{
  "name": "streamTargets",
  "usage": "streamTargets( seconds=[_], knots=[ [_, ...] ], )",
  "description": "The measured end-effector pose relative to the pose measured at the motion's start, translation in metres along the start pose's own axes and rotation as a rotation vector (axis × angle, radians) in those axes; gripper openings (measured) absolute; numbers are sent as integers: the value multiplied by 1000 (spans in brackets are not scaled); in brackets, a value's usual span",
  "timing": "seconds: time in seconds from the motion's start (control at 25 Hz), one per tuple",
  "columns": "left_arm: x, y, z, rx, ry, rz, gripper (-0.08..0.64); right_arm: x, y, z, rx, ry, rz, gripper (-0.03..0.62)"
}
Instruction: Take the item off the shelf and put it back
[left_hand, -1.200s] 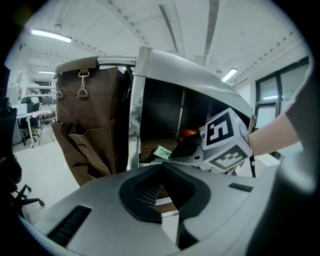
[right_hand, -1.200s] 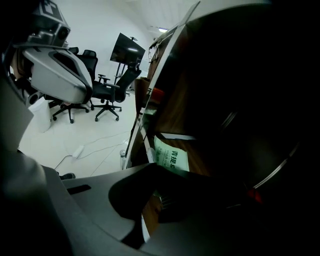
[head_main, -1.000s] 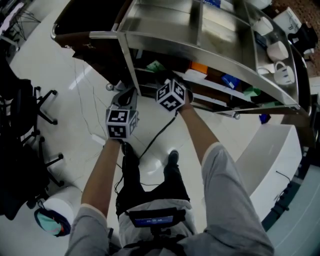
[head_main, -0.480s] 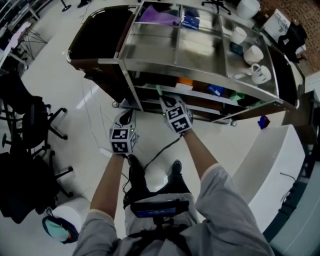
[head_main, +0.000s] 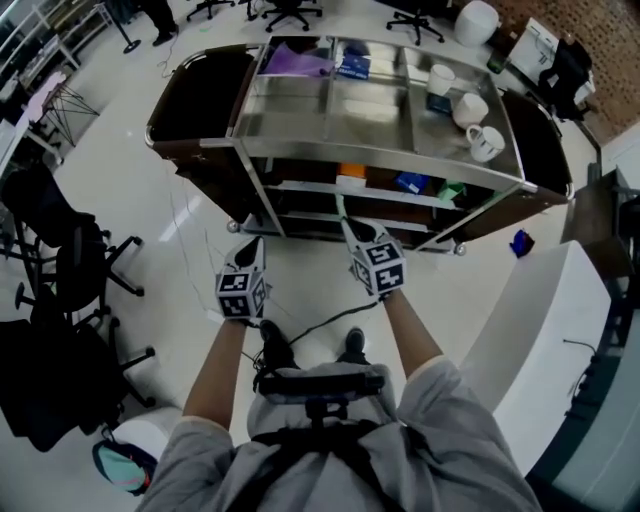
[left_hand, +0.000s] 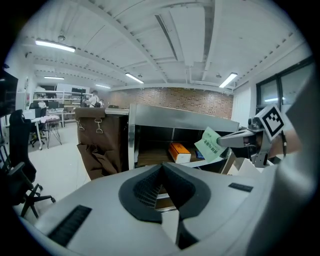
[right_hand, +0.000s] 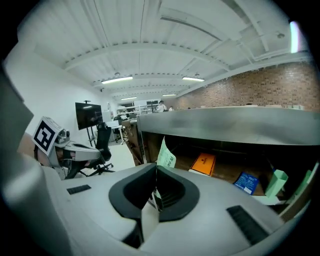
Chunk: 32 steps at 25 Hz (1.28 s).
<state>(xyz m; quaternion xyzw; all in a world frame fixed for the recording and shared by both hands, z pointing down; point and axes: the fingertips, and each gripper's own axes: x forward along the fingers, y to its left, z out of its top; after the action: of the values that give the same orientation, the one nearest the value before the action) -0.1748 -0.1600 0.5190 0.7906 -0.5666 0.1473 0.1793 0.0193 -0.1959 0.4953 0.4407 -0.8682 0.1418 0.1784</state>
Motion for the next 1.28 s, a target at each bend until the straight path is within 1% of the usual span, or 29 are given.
streamTargets(
  seconds=[0.08, 0.28, 0.48, 0.56, 0.72, 0.88, 0.96, 1.16, 1.28],
  knots=[
    [-10, -4, 3, 0, -4, 0, 5, -19, -3, 0, 26, -22, -15, 8],
    [-29, -6, 14, 1, -40, -1, 5, -56, -7, -4, 52, -57, -51, 8],
    [-39, -15, 18, 41, -36, -10, 5, -92, -17, -25, 132, -72, -102, 8],
    [-41, -18, 19, 44, -39, -17, 5, -100, -19, -33, 150, -72, -115, 8],
    [-43, -25, 15, 46, -37, -30, 5, -112, -20, -45, 161, -69, -135, 8],
    [-44, -34, 16, 79, -31, -52, 5, -117, -26, -51, 170, -67, -150, 8],
    [-45, -37, 15, 89, -30, -54, 5, -119, -27, -54, 165, -62, -151, 8],
    [-46, -42, 14, 76, -36, -55, 5, -120, -28, -57, 159, -55, -146, 8],
    [-47, -45, 13, 85, -28, -57, 5, -119, -28, -59, 158, -50, -138, 8]
  ],
)
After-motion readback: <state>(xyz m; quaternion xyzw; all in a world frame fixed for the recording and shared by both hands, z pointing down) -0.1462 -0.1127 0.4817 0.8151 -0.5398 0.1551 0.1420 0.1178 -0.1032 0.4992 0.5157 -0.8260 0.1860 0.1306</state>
